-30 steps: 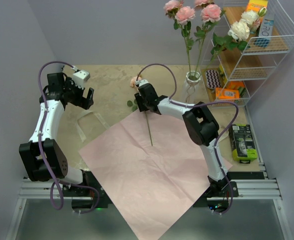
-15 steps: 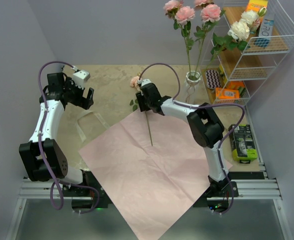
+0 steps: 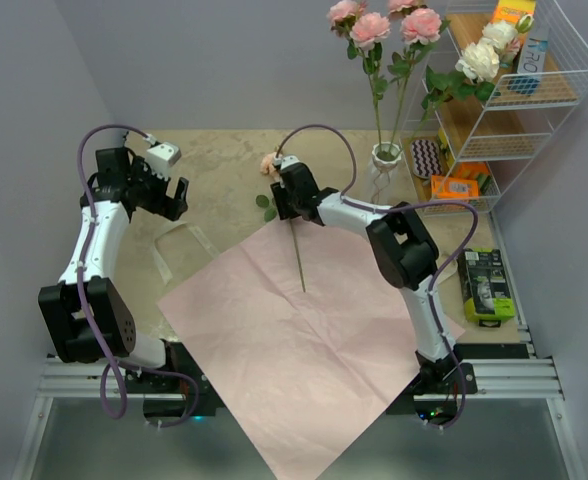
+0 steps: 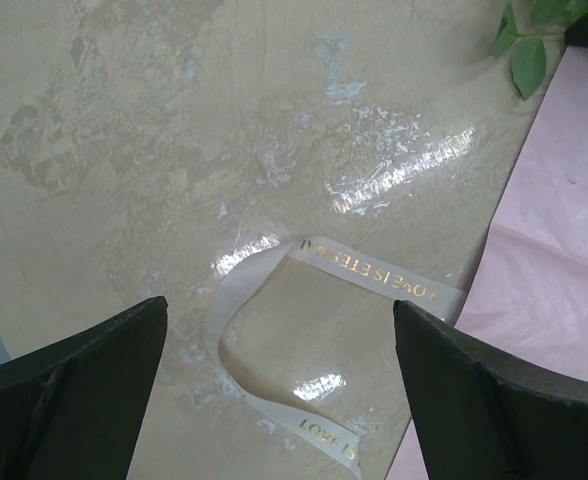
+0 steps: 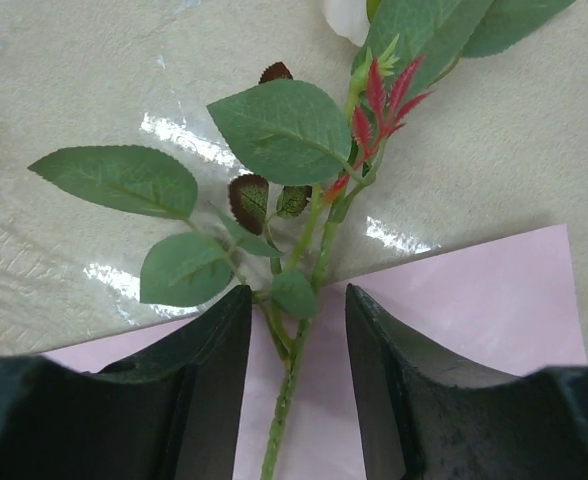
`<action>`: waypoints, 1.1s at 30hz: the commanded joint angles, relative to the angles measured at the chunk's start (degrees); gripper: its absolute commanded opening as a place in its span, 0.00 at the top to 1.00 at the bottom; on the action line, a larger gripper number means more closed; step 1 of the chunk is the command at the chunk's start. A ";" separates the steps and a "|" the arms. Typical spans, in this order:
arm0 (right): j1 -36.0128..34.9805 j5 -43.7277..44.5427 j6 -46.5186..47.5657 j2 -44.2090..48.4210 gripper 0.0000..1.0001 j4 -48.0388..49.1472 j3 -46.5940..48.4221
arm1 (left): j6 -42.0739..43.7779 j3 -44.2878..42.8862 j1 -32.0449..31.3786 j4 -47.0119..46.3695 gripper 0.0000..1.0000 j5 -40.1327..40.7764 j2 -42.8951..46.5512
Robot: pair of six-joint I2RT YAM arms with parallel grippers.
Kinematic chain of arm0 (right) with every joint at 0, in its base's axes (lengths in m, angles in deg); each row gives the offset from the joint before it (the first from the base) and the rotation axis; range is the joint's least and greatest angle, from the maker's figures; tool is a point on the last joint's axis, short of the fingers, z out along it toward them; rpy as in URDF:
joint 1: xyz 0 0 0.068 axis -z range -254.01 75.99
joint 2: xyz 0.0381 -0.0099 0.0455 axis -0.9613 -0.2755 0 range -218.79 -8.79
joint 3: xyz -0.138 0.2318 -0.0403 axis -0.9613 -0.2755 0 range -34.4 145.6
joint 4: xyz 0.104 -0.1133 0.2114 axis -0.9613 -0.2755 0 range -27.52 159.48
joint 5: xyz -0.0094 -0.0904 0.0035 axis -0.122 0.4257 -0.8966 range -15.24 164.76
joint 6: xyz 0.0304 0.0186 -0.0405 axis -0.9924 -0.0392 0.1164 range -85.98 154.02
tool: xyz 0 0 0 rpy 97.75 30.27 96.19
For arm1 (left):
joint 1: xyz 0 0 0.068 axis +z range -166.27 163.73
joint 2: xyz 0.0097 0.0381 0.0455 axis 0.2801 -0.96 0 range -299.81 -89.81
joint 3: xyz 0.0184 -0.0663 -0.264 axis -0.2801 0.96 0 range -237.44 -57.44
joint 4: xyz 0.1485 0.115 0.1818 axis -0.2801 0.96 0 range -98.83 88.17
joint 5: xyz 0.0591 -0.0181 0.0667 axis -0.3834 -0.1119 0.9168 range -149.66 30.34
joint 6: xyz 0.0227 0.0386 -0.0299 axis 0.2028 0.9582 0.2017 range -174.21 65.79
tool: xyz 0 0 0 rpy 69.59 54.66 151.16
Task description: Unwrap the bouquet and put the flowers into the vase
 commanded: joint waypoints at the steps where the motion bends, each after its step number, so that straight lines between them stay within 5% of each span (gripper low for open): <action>1: 0.54 -1.61 -0.62 -0.80 0.56 -0.70 2.42 | 0.08 0.17 0.40 -1.39 0.01 -0.25 1.77; 11: 0.54 -1.61 -1.94 -0.71 0.69 -1.49 2.15 | 0.08 -0.62 0.48 -1.21 0.01 -0.34 1.59; 18: 0.63 -1.26 -1.59 2.89 0.46 -1.06 1.02 | 0.08 -1.50 0.40 -0.86 0.01 -0.34 1.59; 33: 0.71 -3.90 -1.32 4.83 0.50 0.35 -3.90 | 0.08 -1.67 0.48 -0.77 0.01 -0.61 1.77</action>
